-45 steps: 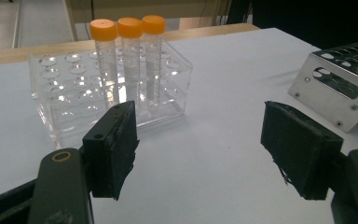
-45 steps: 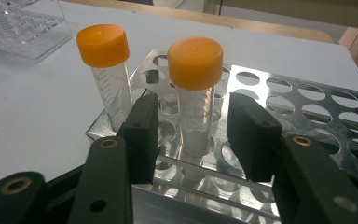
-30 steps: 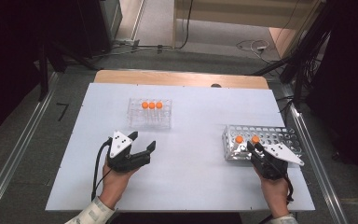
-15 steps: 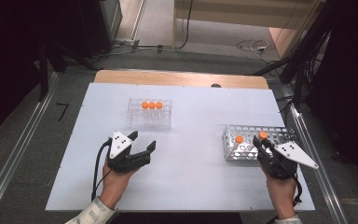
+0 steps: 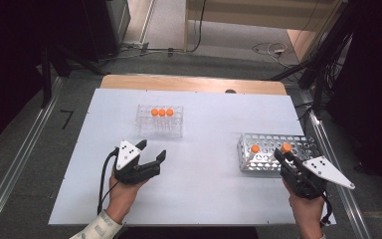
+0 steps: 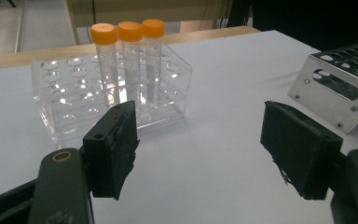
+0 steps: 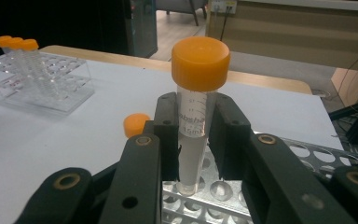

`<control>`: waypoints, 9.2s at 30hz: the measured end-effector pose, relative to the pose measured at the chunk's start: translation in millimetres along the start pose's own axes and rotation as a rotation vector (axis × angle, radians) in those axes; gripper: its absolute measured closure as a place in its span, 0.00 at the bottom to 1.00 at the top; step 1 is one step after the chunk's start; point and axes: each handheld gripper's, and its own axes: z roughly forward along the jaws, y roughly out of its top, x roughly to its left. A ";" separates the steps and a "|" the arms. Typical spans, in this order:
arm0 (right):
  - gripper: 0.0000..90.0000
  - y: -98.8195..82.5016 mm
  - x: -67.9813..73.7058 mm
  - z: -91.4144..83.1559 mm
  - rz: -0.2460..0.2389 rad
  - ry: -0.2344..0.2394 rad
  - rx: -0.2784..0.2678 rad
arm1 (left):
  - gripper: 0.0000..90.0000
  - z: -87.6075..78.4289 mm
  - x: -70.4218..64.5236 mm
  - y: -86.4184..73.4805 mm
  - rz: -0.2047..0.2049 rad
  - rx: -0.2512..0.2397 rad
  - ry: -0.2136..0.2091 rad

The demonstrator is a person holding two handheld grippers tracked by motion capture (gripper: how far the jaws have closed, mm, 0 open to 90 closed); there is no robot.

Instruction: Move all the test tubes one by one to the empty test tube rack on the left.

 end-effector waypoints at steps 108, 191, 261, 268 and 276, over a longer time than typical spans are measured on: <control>0.80 -1.2 193.0 98.9 -0.208 0.466 0.117 | 0.58 -7.3 -42.9 19.2 0.102 -0.077 -0.227; 0.33 -36.5 57.5 3.3 -0.072 0.298 0.180 | 0.78 20.4 50.8 67.4 -0.016 -0.085 0.079; 0.34 -39.4 52.1 2.7 -0.055 0.284 0.174 | 0.56 68.4 70.1 61.6 -0.055 -0.059 0.177; 0.34 -40.0 46.0 6.6 -0.047 0.237 0.169 | 0.40 47.7 58.2 57.4 -0.064 -0.068 0.153; 0.41 -36.6 38.3 19.5 -0.054 0.145 0.137 | 0.34 20.6 38.2 34.4 -0.037 -0.074 0.117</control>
